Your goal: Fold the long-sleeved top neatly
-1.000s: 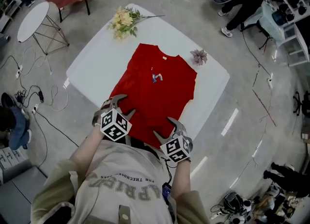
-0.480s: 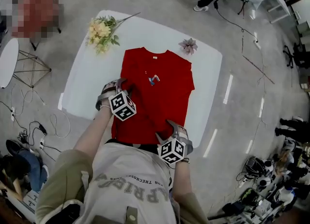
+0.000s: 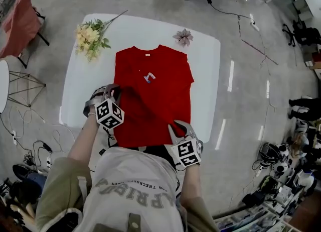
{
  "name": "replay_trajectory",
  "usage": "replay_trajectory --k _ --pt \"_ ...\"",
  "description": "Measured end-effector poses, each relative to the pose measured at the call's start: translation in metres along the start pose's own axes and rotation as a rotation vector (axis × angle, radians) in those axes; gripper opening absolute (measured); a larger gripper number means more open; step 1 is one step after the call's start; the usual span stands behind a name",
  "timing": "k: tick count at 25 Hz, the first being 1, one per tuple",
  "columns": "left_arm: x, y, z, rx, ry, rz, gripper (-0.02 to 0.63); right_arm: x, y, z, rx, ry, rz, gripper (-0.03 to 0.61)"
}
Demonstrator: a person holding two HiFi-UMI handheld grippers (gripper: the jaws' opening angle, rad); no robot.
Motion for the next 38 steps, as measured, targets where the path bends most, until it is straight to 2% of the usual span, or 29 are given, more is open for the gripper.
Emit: replay_trajectory --k 2,5,10,13,14,16,18,20,23,25,27,29,31,33,35,38 --pt "-0.004 -0.013 0.000 0.046 0.008 -0.016 0.046 -0.008 0.000 0.014 0.062 -0.029 0.028 0.046" --pt "0.001 -0.035 0.004 0.051 -0.012 -0.034 0.048 -0.004 -0.015 0.034 0.098 -0.063 -0.027 0.046" --pt "-0.002 -0.036 0.010 0.053 0.035 -0.024 0.060 0.003 -0.024 0.045 0.137 -0.034 -0.074 0.046" --pt "-0.019 -0.030 0.004 -0.020 0.047 -0.019 0.169 0.002 -0.024 0.048 0.161 0.040 -0.057 0.066" --pt "-0.028 -0.026 0.001 -0.057 0.053 -0.004 0.186 0.001 -0.023 0.049 0.173 0.070 -0.047 0.067" --pt "-0.043 -0.010 0.000 -0.107 0.056 0.049 0.186 -0.002 -0.020 0.051 0.183 0.116 -0.033 0.183" --pt "-0.044 0.017 0.008 -0.110 0.022 0.100 0.186 0.000 -0.016 0.054 0.155 0.129 -0.027 0.201" --pt "-0.029 0.044 0.023 -0.086 -0.030 0.111 0.186 0.007 -0.012 0.055 0.090 0.115 -0.039 0.201" --pt "-0.003 0.069 0.047 -0.076 -0.095 0.041 0.186 0.020 -0.009 0.056 -0.039 0.082 -0.088 0.198" --pt "0.008 0.075 0.060 -0.124 -0.137 -0.004 0.186 0.021 -0.007 0.061 -0.066 0.081 -0.105 0.171" --pt "0.013 0.073 0.068 -0.174 -0.165 -0.031 0.186 0.015 -0.005 0.070 -0.006 0.084 -0.078 0.058" --pt "0.016 0.068 0.072 -0.195 -0.170 -0.048 0.186 0.008 -0.005 0.086 0.147 0.096 -0.013 0.036" --pt "0.016 0.065 0.073 -0.205 -0.165 -0.055 0.186 0.001 -0.009 0.107 0.367 0.096 0.070 0.034" --pt "0.018 0.064 0.073 -0.211 -0.167 -0.057 0.186 -0.004 -0.018 0.129 0.552 0.049 0.119 0.034" --pt "0.019 0.065 0.073 -0.212 -0.171 -0.056 0.184 -0.001 -0.029 0.143 0.606 -0.028 0.078 0.034" --pt "0.018 0.064 0.074 -0.216 -0.170 -0.055 0.178 0.013 -0.038 0.142 0.553 -0.107 -0.049 0.035"
Point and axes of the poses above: the fingertips, and each gripper's own axes: x forward along the fingers, z to its right, y out of its top, the point moved 9 cm from there along -x, backward along the fingers, and after that the axes turned 10 degrees about x, right-handed, at the moved point
